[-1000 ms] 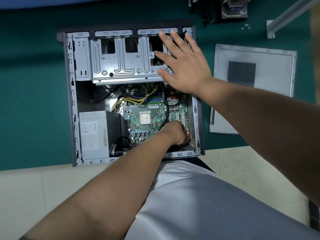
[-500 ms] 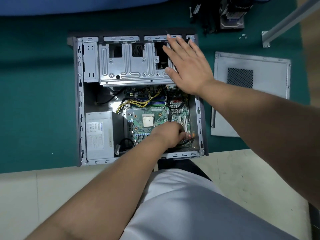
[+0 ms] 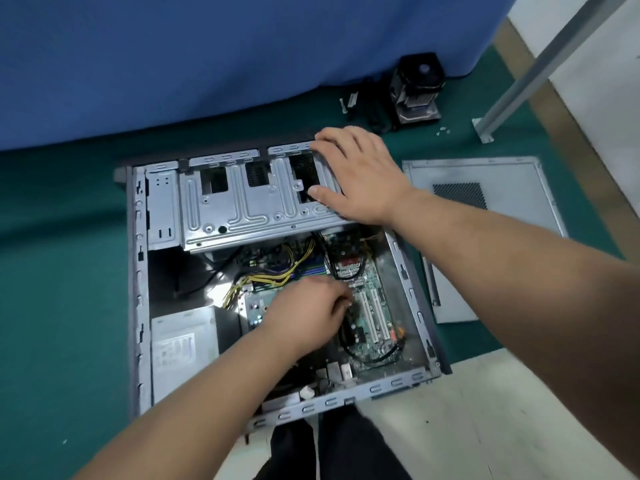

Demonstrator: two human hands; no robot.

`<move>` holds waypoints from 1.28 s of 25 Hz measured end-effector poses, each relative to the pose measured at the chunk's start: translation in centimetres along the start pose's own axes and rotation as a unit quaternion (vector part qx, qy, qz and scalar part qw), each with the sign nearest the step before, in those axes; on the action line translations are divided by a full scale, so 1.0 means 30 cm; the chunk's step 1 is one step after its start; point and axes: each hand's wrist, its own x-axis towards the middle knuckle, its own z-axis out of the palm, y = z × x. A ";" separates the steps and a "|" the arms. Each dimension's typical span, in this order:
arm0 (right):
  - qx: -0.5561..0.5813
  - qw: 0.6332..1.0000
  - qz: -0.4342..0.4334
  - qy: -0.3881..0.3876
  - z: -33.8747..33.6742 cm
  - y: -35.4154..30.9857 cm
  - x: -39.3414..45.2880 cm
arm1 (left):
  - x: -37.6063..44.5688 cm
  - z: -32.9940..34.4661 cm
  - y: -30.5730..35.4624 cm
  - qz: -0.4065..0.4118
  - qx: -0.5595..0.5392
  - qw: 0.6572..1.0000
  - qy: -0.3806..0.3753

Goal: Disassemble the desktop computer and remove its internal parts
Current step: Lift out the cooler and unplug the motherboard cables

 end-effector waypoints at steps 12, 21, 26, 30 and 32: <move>0.021 0.999 -0.041 -0.014 0.056 0.032 0.035 | 0.216 0.021 -0.037 -0.016 0.079 0.992 0.101; 0.043 0.998 -0.042 -0.010 0.064 0.039 0.042 | 0.361 0.105 -0.037 -0.095 -0.037 0.986 0.128; 0.046 0.998 -0.038 -0.011 0.055 0.030 0.036 | 0.397 0.099 -0.029 -0.102 -0.023 0.985 0.136; 0.052 0.998 -0.034 -0.011 0.055 0.026 0.032 | 0.406 0.104 -0.042 -0.092 -0.039 0.988 0.121; 0.056 0.998 -0.032 -0.011 0.051 0.024 0.029 | 0.404 0.115 -0.041 -0.083 -0.029 0.987 0.132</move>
